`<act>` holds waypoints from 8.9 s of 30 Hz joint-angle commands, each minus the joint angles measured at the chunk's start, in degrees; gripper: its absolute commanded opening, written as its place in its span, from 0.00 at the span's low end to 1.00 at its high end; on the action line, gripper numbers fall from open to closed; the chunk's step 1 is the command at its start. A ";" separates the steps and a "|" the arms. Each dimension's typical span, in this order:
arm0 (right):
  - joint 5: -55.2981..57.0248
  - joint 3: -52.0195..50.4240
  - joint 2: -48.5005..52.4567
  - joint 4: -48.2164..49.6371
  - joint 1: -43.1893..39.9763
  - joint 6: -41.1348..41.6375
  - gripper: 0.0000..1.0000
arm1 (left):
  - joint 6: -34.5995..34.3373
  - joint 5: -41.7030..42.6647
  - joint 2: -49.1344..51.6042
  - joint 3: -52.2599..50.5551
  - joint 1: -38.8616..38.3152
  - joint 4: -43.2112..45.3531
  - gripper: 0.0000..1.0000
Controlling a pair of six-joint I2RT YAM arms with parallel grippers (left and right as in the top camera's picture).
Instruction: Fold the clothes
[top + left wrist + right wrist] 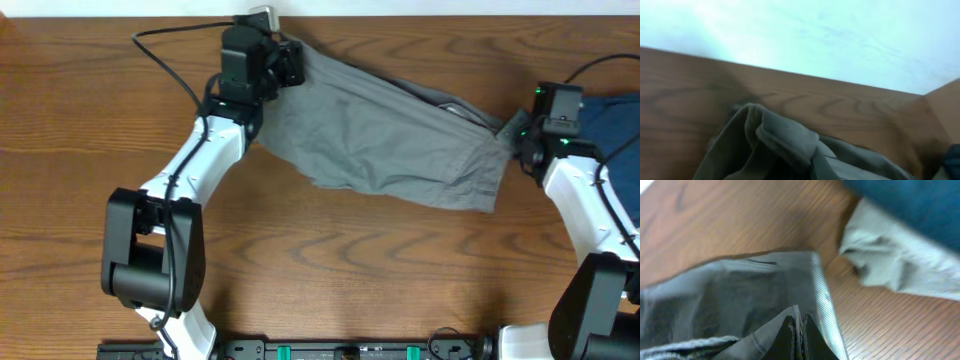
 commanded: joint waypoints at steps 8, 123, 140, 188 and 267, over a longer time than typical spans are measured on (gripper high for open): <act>3.67 -0.15 1.73 2.58 -4.70 -4.87 0.85 | 1.70 -6.38 0.55 0.79 0.98 -9.44 0.98; -20.09 -0.52 -3.34 -29.68 -7.37 -23.52 0.21 | 0.00 -1.46 5.51 18.75 2.80 -56.26 0.06; -20.09 -0.59 -3.34 -31.01 -7.34 -23.98 0.21 | 12.07 -3.96 5.49 18.82 -4.37 -50.18 0.06; -23.52 -0.59 -3.34 -29.44 -4.85 -28.65 0.19 | 9.92 7.89 4.79 18.80 6.56 -46.84 0.98; -23.52 -0.59 -3.34 -27.91 -4.79 -31.01 0.20 | -15.72 0.02 -4.57 -18.14 -7.50 -55.30 0.69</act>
